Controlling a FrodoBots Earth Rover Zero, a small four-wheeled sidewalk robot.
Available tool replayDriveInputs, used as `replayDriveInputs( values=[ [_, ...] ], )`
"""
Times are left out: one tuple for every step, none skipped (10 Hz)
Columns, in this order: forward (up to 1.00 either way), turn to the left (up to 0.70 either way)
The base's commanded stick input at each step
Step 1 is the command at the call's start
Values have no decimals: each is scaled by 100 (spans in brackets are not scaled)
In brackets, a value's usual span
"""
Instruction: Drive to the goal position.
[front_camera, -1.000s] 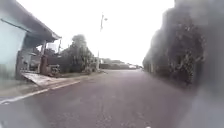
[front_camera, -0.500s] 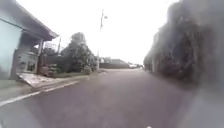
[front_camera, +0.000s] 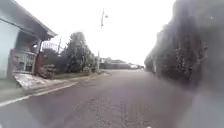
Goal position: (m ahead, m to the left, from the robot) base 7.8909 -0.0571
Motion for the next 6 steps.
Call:
replayDriveInputs(
  values=[
    [70,-35],
    [70,-35],
    [70,-35],
    [70,-35],
    [70,-35],
    [70,-35]
  ],
)
